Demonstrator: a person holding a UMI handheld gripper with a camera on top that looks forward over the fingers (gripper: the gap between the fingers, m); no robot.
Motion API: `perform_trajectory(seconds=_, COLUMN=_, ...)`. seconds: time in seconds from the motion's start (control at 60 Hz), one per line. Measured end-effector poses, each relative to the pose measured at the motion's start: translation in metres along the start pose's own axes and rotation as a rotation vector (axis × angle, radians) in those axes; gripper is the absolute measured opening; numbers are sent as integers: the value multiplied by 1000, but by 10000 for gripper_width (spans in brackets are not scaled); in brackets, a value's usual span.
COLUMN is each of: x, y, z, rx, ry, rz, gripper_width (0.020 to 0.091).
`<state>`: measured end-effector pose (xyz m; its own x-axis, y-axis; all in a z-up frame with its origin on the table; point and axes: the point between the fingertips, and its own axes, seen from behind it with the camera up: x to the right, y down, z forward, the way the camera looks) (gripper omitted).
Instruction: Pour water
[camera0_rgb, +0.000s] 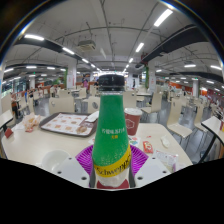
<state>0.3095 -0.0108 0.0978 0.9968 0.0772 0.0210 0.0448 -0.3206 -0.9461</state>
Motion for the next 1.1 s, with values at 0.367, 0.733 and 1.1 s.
perform_trajectory(seconds=0.367, x=1, y=41, z=20, rx=42, ry=-17, rz=25, gripper_width=450)
perform_trajectory(seconds=0.733, x=-8, y=62, z=-1, rx=-150, ry=-58, rz=98, gripper_width=850)
perform_trajectory(seconds=1.1, x=-24, y=56, z=-110, rx=-309, ry=104, rz=149, gripper_width=854)
